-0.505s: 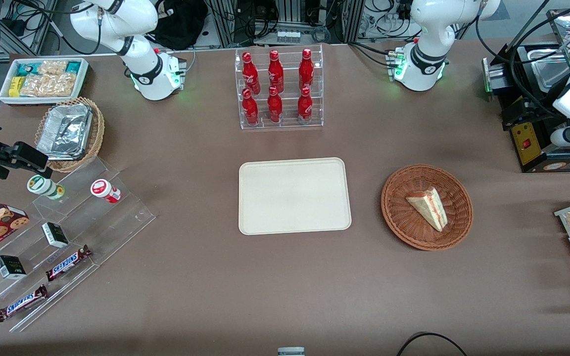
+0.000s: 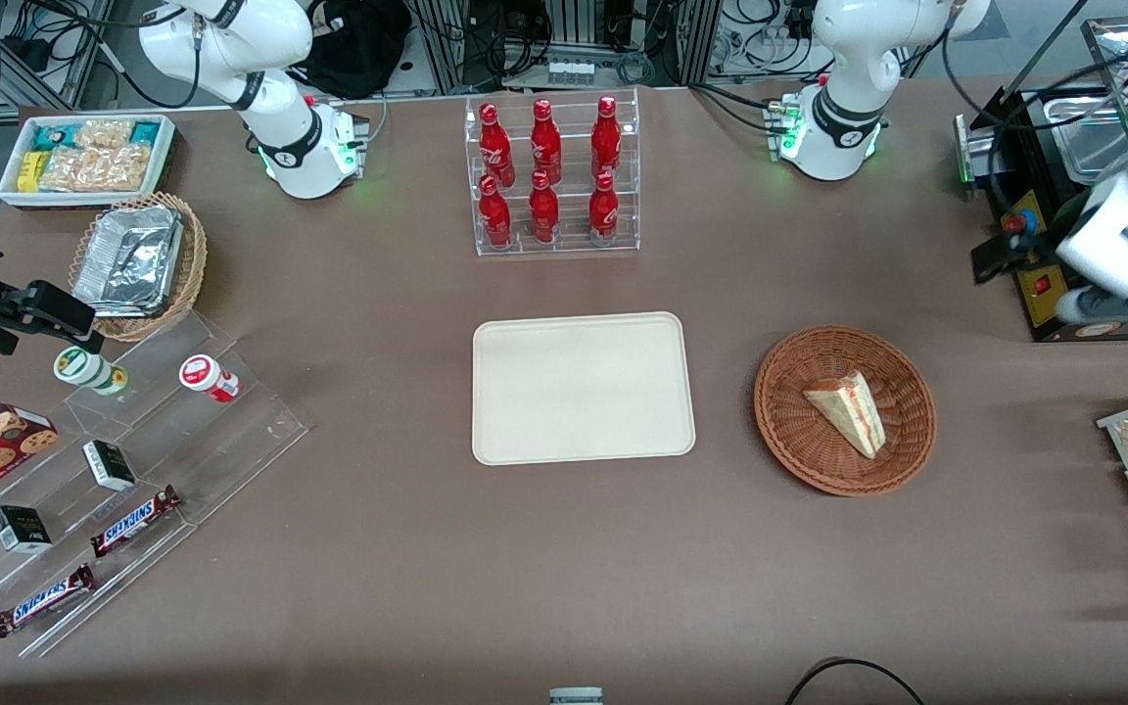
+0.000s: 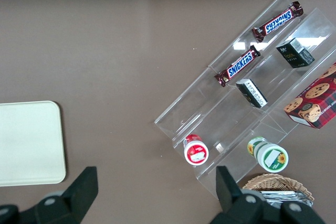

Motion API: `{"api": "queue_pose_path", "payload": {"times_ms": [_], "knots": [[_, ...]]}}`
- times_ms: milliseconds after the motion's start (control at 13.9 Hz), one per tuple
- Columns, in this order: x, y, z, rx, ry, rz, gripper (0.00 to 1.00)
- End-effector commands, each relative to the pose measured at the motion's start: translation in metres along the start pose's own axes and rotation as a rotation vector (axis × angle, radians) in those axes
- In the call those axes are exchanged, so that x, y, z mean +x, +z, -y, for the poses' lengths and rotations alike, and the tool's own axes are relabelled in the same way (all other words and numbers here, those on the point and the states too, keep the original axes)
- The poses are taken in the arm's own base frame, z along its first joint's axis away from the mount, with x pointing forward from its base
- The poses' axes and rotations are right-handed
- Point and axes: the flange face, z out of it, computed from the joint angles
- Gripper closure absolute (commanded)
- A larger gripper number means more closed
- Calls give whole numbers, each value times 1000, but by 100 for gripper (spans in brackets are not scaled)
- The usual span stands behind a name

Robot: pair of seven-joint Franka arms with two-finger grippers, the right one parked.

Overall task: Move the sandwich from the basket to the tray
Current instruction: 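Move the left gripper over the sandwich in the wicker basket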

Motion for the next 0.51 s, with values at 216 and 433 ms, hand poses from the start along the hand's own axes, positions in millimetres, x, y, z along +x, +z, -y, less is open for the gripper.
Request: {"api": "queue_pose_path", "payload": {"times_ms": [216,433], "knots": [[13,125,-28,-60,-266,-142,0],[12,170,-39,-116,-535,-210,0]]}}
